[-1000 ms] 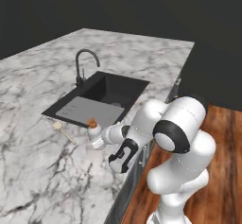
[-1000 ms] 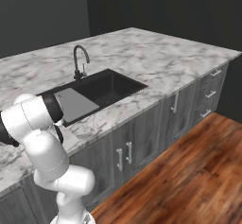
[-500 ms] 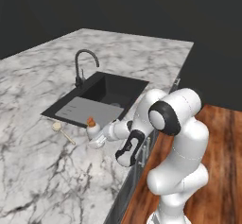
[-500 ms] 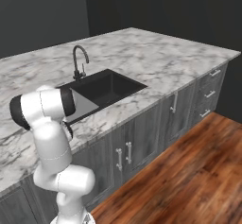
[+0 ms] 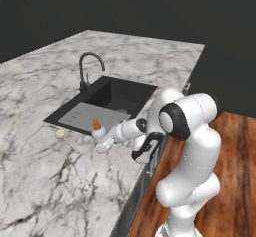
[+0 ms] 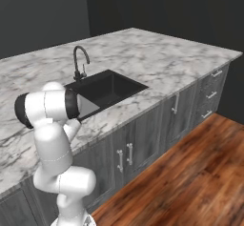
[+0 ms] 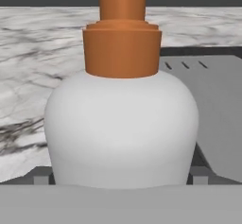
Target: Locate and retrieve the dish brush and soap dispenser from the cabinet. Place them next to the sink.
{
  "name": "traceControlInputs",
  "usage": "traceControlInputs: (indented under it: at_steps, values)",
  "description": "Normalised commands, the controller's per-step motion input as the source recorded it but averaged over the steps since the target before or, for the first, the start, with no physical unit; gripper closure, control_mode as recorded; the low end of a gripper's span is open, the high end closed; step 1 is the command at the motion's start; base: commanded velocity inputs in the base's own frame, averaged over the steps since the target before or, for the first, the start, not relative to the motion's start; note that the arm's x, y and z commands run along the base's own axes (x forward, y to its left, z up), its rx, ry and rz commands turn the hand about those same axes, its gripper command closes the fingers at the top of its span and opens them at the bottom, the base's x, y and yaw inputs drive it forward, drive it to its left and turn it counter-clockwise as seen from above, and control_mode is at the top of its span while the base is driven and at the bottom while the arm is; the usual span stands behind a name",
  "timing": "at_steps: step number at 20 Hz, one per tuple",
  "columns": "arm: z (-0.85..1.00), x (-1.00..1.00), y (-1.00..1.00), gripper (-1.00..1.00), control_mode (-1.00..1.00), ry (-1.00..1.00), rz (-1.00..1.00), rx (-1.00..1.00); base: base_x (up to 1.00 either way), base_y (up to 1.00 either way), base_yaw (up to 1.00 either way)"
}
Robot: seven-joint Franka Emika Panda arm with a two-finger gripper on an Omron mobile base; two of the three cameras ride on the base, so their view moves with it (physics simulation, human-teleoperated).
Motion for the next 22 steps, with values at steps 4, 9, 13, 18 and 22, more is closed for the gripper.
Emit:
traceControlInputs:
  at_steps: [4, 9, 13, 18, 22]
  values:
    - [-0.33, -0.19, -0.03, -1.0, -1.0, 0.08, 0.0, -0.03, 0.0, 0.0, 0.0]
    - [-0.45, -0.29, -0.05, -1.0, -1.0, 0.05, 0.0, -0.01, 0.0, 0.0, 0.0]
    - [-0.54, -0.32, -0.1, -1.0, -1.0, -0.01, 0.01, 0.01, 0.0, 0.0, 0.0]
    - [-0.5, -0.64, -0.28, -1.0, -1.0, -0.19, 0.05, 0.08, 0.0, 0.0, 0.0]
    - [-0.22, -0.79, -0.38, -1.0, -1.0, -0.28, 0.05, 0.12, 0.0, 0.0, 0.0]
